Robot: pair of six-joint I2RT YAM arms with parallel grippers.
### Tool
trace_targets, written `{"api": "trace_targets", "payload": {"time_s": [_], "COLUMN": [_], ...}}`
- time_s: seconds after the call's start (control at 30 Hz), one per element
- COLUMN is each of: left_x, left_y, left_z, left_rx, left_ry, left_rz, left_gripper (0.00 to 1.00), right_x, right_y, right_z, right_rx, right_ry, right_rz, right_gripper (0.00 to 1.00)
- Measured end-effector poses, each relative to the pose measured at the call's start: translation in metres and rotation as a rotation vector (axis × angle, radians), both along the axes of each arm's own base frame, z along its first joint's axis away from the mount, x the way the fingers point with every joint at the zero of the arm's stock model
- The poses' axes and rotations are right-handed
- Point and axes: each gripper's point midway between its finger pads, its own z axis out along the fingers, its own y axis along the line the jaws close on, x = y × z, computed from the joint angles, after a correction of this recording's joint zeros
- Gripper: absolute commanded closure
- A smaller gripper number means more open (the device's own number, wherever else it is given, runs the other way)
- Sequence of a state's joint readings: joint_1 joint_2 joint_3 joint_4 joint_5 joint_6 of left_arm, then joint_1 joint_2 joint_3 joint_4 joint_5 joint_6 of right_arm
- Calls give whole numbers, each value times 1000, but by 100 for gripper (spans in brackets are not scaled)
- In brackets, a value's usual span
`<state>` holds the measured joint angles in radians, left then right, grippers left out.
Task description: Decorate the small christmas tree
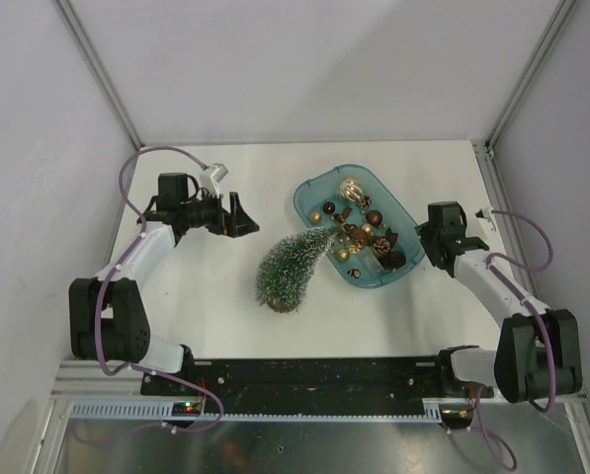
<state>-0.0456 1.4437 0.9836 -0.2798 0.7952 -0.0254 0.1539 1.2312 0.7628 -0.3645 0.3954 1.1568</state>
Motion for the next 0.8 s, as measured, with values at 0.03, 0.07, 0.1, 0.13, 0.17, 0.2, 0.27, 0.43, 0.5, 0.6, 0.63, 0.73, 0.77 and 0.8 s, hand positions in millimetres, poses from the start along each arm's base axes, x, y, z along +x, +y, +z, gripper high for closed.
{"api": "trace_targets", "payload": {"time_s": [0.03,0.07,0.1,0.13,0.17,0.2,0.27,0.43,0.5,0.6,0.63,0.73,0.77,0.8], "left_x": [0,-1,-1,-1,-1,-1,0,-2,-2,-2,-2,-2,-2,-3], "left_y": [0,0,0,0,0,0,1,1,1,1,1,1,1,1], "left_z": [-1,-1,-1,-1,-1,-1,-2,-4,-4,-4,-4,-4,-4,-4], "left_rx": [0,0,0,0,0,1,3,5,5,4,4,4,4,4], "left_ry": [2,3,3,3,3,3,4,11,12,13,13,16,16,16], "left_rz": [0,0,1,1,1,1,3,5,5,5,5,5,5,5], "left_gripper": [0,0,0,0,0,0,0,0,0,0,1,0,0,0], "right_x": [1,2,3,6,10,12,17,16,16,15,15,16,16,18], "right_y": [-1,-2,-2,-3,-4,-4,-6,-7,-9,-11,-11,-10,-9,-7], "right_z": [-5,-10,-15,-17,-17,-16,-12,-9,-3,14,20,40,46,51], "right_rx": [1,4,6,14,12,15,18,8,0,-13,-16,-27,-32,-37], "right_ry": [11,23,33,31,20,11,-14,-21,-37,-85,-104,-163,-178,-189], "right_rz": [-7,-15,-22,-32,-40,-44,-54,-53,-50,-42,-38,-16,-5,10], "right_gripper": [46,51,57,63,69,76,86,99,100,100,100,100,100,100]}}
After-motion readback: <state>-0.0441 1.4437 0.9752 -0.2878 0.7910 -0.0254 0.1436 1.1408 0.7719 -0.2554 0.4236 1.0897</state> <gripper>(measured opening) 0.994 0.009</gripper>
